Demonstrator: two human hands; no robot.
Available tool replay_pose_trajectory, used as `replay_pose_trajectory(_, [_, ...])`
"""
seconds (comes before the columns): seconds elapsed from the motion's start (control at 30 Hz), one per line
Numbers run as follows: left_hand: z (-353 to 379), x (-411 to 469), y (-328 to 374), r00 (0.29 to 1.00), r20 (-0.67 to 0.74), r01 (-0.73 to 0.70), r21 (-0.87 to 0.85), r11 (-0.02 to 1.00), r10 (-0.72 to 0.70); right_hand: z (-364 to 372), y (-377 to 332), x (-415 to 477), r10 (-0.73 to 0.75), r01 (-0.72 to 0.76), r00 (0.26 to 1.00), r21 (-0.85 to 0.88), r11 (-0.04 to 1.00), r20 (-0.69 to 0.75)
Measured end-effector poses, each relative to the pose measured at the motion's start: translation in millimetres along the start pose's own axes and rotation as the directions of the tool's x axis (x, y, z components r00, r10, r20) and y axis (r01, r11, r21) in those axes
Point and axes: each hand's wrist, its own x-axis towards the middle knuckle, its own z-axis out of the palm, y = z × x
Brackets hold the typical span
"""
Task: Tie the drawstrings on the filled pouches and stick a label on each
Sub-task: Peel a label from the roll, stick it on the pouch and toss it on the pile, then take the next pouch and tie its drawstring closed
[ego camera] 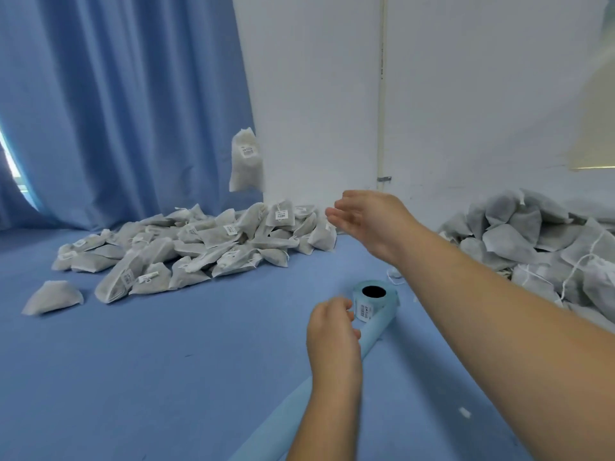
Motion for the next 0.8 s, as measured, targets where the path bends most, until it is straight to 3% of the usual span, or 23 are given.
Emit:
replay_pose_trajectory(0.03, [-1, 1, -4, 0.989, 0.025, -0.148, 0.262, 0.954, 0.147, -11, 1, 4, -0.015, 0.012, 1.0, -0.175, 0.985, -0.018])
replay_pose_trajectory(0.07, [-1, 3, -9, 0.961, 0.091, -0.271, 0.509, 0.817, 0.262, -26, 2, 5, -0.041, 0.022, 0.999, -0.426, 0.904, -0.036])
replay_pose_trajectory(0.1, [-2, 6, -14, 0.93, 0.171, -0.347, 0.698, 0.627, 0.324, -43, 4, 7, -0.071, 0.035, 0.997, -0.69, 0.723, -0.024])
replay_pose_trajectory(0.13, [-1, 10, -19, 0.913, 0.232, -0.371, 0.816, 0.444, 0.336, -61, 5, 9, -0.072, 0.056, 0.997, -0.882, 0.468, 0.025])
replay_pose_trajectory(0.2, [1, 15, -25, 0.917, 0.277, -0.346, 0.91, 0.228, 0.287, -94, 7, 7, 0.04, 0.108, 0.993, -0.994, 0.022, 0.108])
replay_pose_trajectory(0.23, [1, 16, -26, 0.926, 0.278, -0.329, 0.926, 0.184, 0.257, -110, 10, 7, 0.099, 0.137, 0.987, -0.986, -0.099, 0.127])
replay_pose_trajectory(0.27, [1, 19, -27, 0.932, 0.275, -0.317, 0.935, 0.16, 0.235, -124, 13, 6, 0.144, 0.157, 0.98, -0.975, -0.155, 0.135])
replay_pose_trajectory(0.4, [-1, 26, -28, 0.953, 0.251, -0.28, 0.945, 0.17, 0.172, -152, 26, 3, 0.211, 0.213, 0.962, -0.961, -0.176, 0.174])
replay_pose_trajectory(0.5, [-1, 27, -24, 0.958, 0.241, -0.27, 0.938, 0.217, 0.153, -154, 39, 4, 0.296, 0.28, 0.935, -0.919, -0.276, 0.196])
replay_pose_trajectory(0.8, [1, 22, -16, 0.939, 0.231, -0.305, 0.9, 0.31, 0.255, -133, 51, 23, 0.346, 0.341, 0.907, -0.901, -0.267, 0.241])
